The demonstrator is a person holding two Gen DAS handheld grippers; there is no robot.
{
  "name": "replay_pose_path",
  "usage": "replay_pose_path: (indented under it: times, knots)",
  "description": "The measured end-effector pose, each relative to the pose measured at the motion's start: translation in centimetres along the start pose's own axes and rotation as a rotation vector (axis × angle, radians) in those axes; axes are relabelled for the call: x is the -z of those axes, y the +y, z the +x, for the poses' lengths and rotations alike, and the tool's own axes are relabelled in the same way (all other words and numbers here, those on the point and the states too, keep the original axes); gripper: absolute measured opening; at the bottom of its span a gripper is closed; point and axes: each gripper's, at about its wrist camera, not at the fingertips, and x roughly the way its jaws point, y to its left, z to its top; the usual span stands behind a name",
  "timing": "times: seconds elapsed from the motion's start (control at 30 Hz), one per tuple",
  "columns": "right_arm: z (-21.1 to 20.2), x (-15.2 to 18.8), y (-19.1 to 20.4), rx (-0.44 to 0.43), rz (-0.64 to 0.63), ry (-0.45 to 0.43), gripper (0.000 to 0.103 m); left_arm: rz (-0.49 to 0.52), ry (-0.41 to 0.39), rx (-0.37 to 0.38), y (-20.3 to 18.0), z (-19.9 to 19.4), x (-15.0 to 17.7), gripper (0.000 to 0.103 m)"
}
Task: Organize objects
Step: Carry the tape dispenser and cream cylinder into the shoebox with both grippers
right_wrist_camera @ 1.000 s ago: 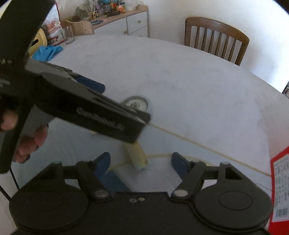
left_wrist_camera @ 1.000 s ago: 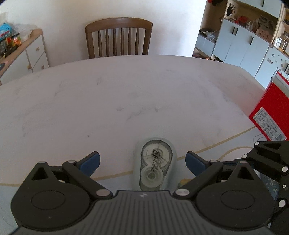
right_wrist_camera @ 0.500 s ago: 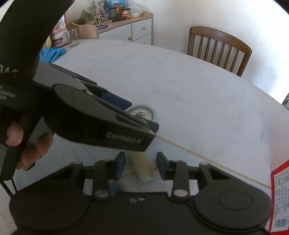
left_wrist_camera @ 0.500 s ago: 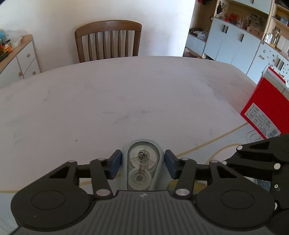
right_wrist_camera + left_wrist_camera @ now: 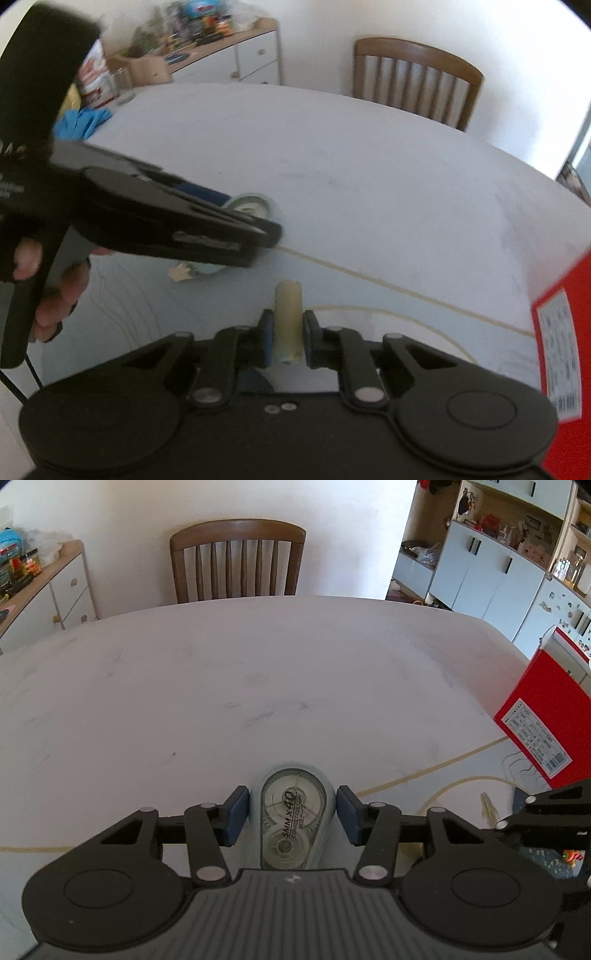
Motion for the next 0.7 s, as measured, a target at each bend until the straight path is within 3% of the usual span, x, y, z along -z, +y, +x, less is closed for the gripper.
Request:
replay_pose_path:
  times: [0.3, 0.7]
  knots:
    - [-4.2, 0.2, -2.1, -0.013, 0.119, -0.036, 0.014, -0.027, -0.008, 0.037, -1.9, -3.7, 0.8, 0.051]
    - [-11.8, 2.2, -3.7, -0.008, 0.183, -0.078, 0.014, -0.002, -0.019, 0.068, -7.7, -9.8, 0.7, 0.051]
